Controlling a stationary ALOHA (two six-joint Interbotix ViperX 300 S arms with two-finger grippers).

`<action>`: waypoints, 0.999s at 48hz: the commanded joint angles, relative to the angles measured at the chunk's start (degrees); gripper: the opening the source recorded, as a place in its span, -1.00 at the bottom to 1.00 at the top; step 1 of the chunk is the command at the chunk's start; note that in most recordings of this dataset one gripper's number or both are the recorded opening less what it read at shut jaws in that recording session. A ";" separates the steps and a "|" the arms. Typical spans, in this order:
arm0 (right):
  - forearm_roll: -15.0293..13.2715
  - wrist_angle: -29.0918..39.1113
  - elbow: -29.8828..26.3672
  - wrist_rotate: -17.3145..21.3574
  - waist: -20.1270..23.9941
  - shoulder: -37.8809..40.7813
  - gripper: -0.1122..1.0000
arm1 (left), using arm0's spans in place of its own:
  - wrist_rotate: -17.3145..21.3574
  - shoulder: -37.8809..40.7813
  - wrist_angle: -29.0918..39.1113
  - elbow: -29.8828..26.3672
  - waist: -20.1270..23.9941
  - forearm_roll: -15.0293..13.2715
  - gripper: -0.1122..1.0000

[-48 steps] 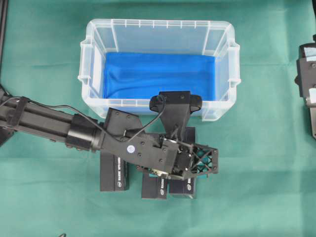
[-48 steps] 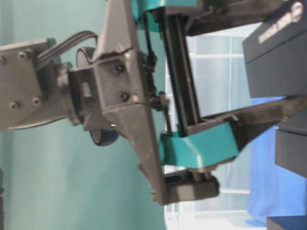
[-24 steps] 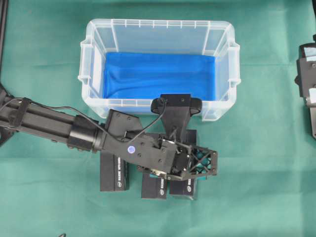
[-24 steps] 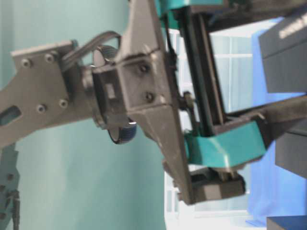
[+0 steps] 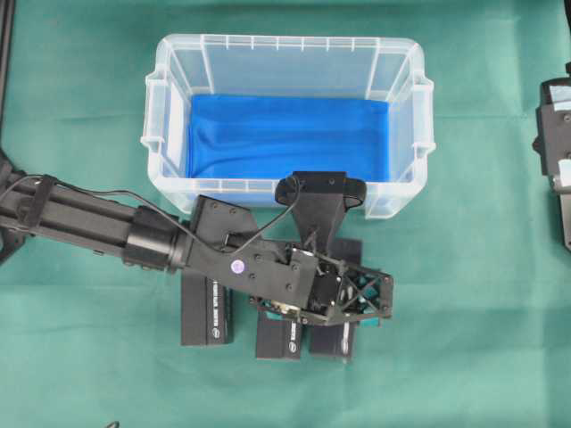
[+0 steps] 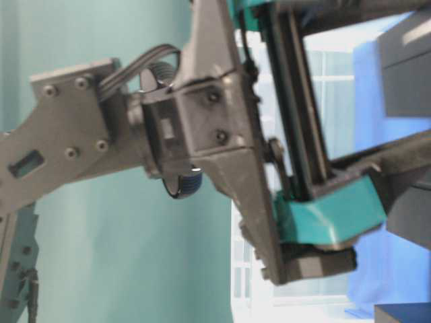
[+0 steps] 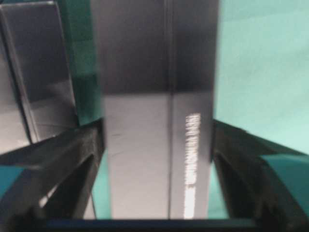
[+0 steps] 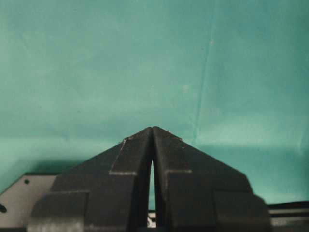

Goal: Take the box out of the case with the left arm.
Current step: 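Set the box upright right of the other boxes and open the left gripper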

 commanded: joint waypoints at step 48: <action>-0.18 -0.18 -0.53 0.00 -0.09 0.00 -0.75 | 2.11 -6.50 9.76 -14.15 3.16 -0.35 0.84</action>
